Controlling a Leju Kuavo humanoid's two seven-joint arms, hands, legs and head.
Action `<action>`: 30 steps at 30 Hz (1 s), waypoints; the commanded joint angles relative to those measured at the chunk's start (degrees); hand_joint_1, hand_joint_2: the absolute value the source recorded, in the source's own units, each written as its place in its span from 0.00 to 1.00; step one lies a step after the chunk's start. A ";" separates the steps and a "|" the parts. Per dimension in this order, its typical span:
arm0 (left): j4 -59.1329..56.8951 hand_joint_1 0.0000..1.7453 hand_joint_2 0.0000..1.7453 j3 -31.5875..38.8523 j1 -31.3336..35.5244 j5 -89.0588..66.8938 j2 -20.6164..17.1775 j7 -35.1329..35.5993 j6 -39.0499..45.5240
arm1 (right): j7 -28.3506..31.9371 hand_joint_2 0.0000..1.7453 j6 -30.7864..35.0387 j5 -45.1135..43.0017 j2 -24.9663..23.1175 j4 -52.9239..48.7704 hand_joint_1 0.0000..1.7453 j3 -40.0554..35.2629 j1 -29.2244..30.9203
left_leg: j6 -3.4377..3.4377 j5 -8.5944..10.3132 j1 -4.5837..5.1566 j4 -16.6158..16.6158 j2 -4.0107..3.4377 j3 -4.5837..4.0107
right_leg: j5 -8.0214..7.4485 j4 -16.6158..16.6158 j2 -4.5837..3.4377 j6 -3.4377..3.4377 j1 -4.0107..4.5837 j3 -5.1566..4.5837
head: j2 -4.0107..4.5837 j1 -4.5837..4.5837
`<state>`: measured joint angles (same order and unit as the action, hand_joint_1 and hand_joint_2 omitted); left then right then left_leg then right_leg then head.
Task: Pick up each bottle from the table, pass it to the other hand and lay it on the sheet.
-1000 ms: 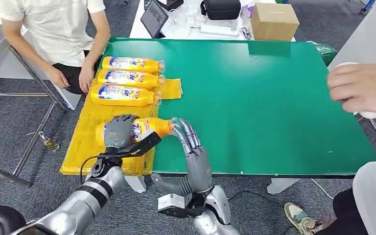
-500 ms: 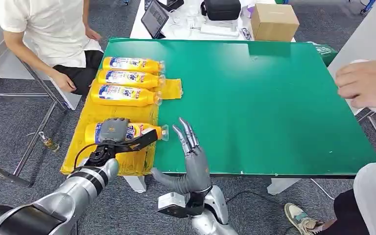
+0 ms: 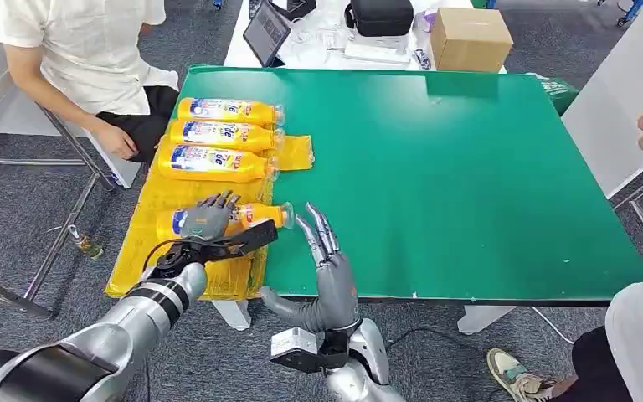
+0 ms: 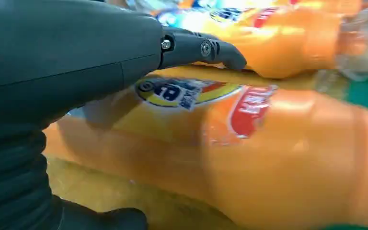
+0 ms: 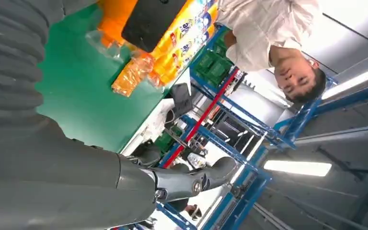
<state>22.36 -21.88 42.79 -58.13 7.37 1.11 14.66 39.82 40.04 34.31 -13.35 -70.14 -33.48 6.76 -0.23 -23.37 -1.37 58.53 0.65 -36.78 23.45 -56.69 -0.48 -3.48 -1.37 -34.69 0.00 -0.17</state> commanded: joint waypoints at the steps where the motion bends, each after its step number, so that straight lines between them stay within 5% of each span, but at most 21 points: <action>1: 0.55 0.00 1.00 8.47 -2.71 12.73 2.27 -15.98 -12.74 | 0.18 1.00 -0.04 -4.25 3.55 2.49 0.00 -3.47 2.11 | 0.11 -0.08 0.02 -0.10 -0.14 0.28 | 0.04 0.13 -0.05 0.14 0.03 0.26 | 0.00 0.02; 6: 1.85 0.00 1.00 7.35 -3.16 15.45 1.44 -17.51 -16.24 | 0.18 1.00 -0.04 -5.56 3.99 2.90 0.00 -3.89 2.46 | 0.10 -0.07 0.02 -0.08 -0.10 0.25 | 0.02 0.10 -0.05 0.12 0.02 0.24 | 0.00 0.02; 14: 5.26 0.00 1.00 5.14 -4.91 15.94 1.73 -18.93 -10.46 | 0.18 1.00 -0.04 -4.79 3.75 2.82 0.00 -2.60 1.59 | 0.12 -0.11 0.00 -0.11 -0.12 0.34 | 0.04 0.15 -0.03 0.16 0.06 0.32 | 0.00 0.00; 18: 16.95 0.00 1.00 3.56 -10.93 20.22 3.41 -23.43 2.71 | 0.18 1.00 -0.04 -2.95 3.57 1.85 0.00 -1.14 0.22 | 0.08 -0.05 0.02 -0.10 0.01 0.20 | 0.05 0.10 0.08 0.09 0.01 0.20 | 0.00 0.00; 22: 16.95 0.00 1.00 3.56 -10.93 20.22 3.41 -23.43 2.71 | 0.18 1.00 -0.04 -2.95 3.57 1.85 0.00 -1.14 0.22 | 0.10 -0.09 0.00 -0.04 0.00 0.12 | 0.09 0.07 0.13 0.12 0.05 0.09 | 0.00 0.00; 26: 29.08 0.00 1.00 2.23 -17.62 29.06 4.33 -29.88 9.50 | 0.18 1.00 -0.04 -2.03 3.51 1.40 0.00 -0.32 -0.61 | 0.08 -0.07 0.03 -0.06 -0.08 0.00 | 0.05 0.07 0.03 0.08 0.00 -0.05 | 0.00 0.00; 30: 40.67 0.00 1.00 1.56 -24.41 44.42 4.95 -35.03 4.79 | 0.18 1.00 -0.67 -12.00 6.28 -0.38 0.00 -4.10 -0.05 | 0.10 -0.12 0.02 -0.05 -0.15 0.04 | 0.08 0.09 -0.01 0.09 0.02 -0.04 | 0.00 0.00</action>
<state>44.94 -17.48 27.71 -28.53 11.50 -28.97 23.06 39.82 40.04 31.27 -11.34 -70.14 -35.01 5.72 -0.23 -23.39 -1.37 58.53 0.59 -36.96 23.47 -56.68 -0.47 -3.48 -1.37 -34.92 0.00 -0.17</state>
